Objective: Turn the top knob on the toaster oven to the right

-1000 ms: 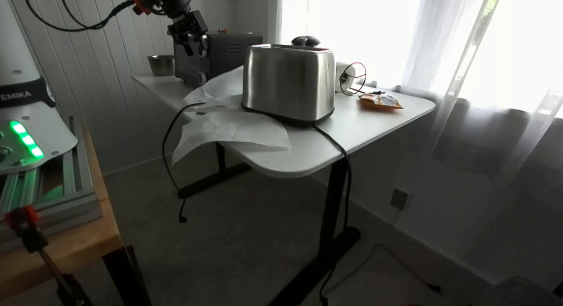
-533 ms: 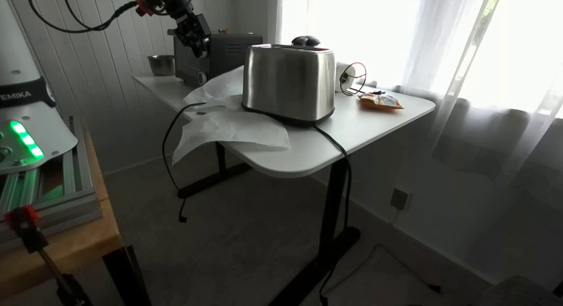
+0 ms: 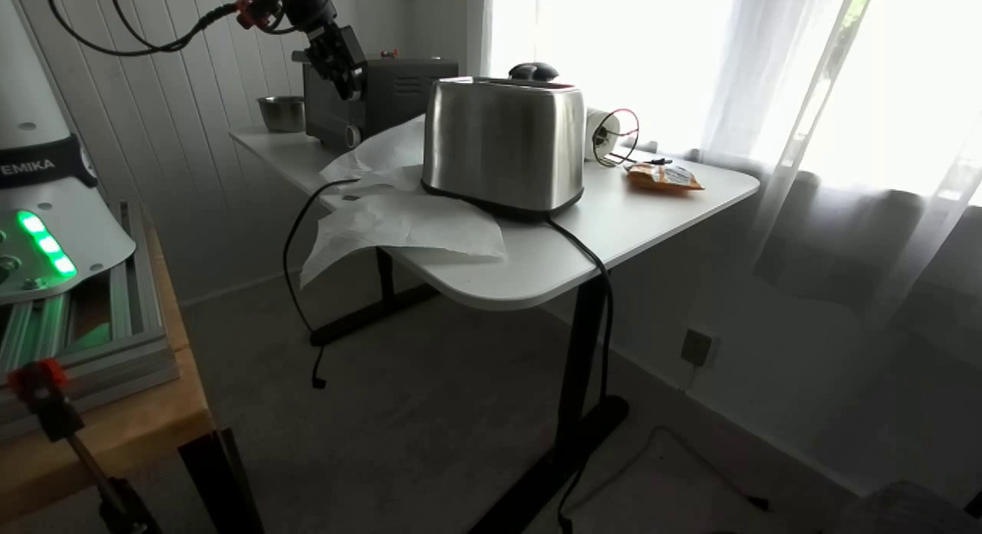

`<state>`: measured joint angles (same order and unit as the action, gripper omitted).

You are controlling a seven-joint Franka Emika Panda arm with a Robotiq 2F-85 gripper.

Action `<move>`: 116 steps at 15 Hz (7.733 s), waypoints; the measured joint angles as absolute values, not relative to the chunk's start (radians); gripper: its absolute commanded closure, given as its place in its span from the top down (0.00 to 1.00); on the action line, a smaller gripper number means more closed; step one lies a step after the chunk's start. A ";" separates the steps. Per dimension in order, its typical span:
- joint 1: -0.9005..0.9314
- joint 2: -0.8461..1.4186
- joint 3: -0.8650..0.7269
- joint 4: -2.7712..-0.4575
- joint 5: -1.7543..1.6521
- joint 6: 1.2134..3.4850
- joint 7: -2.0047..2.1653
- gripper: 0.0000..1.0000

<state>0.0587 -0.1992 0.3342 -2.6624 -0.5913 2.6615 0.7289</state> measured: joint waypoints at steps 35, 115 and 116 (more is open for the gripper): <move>0.081 -0.237 0.289 -2.653 -0.351 2.628 0.684 1.00; 0.145 -0.140 0.056 -2.728 0.638 2.556 -0.128 1.00; 0.145 -0.146 0.060 -2.727 0.593 2.549 -0.113 1.00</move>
